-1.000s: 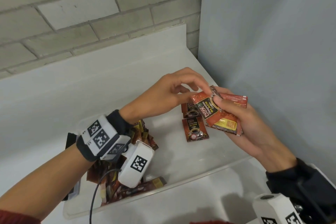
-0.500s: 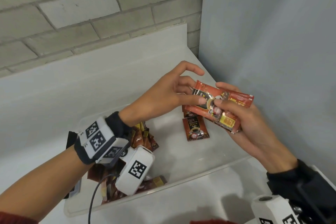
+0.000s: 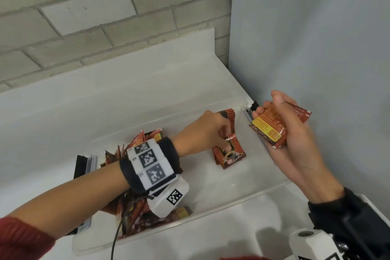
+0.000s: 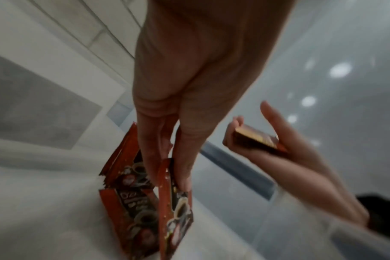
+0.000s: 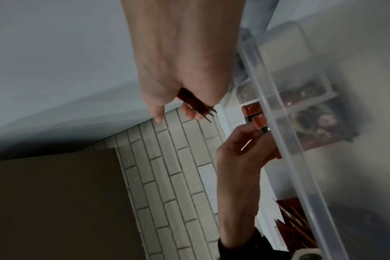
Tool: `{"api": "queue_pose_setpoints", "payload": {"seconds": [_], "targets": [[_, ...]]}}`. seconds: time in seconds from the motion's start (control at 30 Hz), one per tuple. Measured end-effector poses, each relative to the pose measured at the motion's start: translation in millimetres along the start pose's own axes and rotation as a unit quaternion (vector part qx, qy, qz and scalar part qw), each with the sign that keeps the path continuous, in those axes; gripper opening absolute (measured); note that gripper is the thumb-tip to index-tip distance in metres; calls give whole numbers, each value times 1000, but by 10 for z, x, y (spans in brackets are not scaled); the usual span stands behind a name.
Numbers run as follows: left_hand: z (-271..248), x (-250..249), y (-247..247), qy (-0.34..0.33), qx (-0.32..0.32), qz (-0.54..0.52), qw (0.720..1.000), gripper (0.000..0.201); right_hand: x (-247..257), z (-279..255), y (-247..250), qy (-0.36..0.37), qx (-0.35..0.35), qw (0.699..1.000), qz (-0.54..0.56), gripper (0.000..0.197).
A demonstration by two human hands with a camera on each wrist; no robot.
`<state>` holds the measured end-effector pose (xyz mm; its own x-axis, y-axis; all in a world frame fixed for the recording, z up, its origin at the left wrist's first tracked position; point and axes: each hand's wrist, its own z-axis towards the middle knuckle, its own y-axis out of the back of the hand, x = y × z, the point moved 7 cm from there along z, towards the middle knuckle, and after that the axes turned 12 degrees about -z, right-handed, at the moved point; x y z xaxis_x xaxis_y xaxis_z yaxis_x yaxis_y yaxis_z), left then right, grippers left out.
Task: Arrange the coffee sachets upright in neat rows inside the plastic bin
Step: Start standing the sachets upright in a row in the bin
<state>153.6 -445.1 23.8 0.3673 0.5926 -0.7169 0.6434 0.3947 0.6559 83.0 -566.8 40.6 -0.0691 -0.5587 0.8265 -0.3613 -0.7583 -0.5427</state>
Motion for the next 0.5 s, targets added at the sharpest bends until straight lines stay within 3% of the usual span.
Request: {"api": "queue_pose_setpoints", "payload": {"seconds": [0.2,0.37,0.5], "targets": [[-28,81,-275,-11,27,129,991,17,0,5,-3,-4,4,1000,3,25],[-66,79,-361,-3,60,153,986,10,0,-1,-11,-10,13,1000,15,28],[-87,60,-376,11,74,164,984,20,-3,3,-19,-12,18,1000,16,27]]}}
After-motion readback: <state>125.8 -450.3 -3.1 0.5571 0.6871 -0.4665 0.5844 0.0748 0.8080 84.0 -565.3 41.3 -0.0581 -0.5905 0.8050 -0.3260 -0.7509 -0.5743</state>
